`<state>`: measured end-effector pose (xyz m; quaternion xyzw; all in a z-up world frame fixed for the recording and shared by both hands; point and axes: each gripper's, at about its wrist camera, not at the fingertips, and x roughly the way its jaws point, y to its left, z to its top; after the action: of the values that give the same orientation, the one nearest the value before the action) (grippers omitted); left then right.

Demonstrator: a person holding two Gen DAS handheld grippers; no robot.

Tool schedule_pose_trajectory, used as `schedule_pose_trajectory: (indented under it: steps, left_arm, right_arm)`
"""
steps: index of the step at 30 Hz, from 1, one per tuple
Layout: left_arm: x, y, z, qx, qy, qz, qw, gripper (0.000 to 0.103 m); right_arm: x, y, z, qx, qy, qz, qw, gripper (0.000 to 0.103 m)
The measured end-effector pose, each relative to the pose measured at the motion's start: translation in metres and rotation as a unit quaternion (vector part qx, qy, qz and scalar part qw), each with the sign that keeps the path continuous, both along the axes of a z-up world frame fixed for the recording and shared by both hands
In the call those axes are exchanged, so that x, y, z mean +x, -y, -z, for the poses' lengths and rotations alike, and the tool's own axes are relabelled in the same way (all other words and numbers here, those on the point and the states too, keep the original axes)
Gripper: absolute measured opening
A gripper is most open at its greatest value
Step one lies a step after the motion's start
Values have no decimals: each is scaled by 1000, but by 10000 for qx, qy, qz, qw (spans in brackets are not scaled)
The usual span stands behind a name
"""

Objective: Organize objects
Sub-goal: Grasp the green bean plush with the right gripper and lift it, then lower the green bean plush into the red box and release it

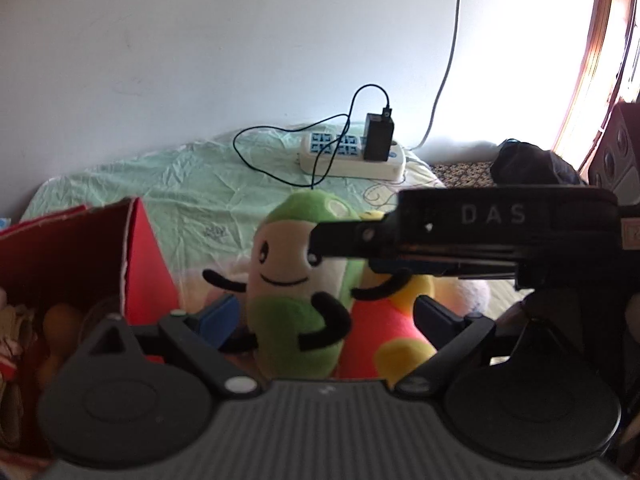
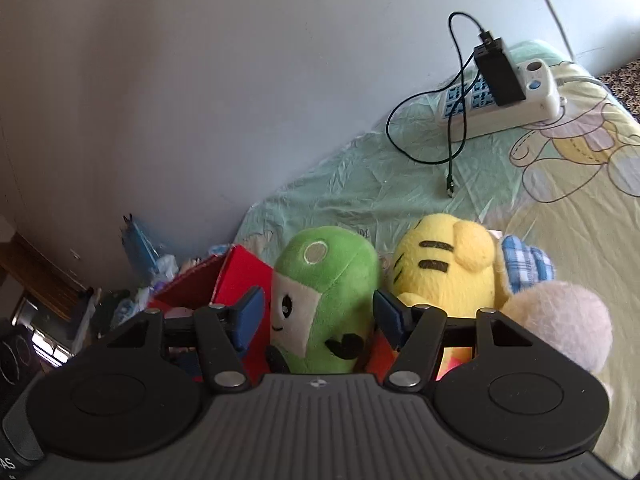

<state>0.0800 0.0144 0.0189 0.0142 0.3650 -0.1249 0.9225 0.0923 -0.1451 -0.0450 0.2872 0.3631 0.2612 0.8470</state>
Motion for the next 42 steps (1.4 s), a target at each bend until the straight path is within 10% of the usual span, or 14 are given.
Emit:
schedule_pose_trajectory:
  steps: [9, 22, 42]
  left_arm:
    - [7, 1, 15, -213, -243, 141, 9994, 81]
    - [-51, -15, -41, -187, 735, 29, 9971, 81]
    - [-83, -212, -52, -636, 658, -287, 9954, 88]
  right_arm:
    - [5, -7, 9, -434, 0, -50, 9990, 54]
    - [-33, -15, -31, 288, 738, -83, 9968, 53]
    - [-41, -206, -50, -238, 988, -435, 9939, 53]
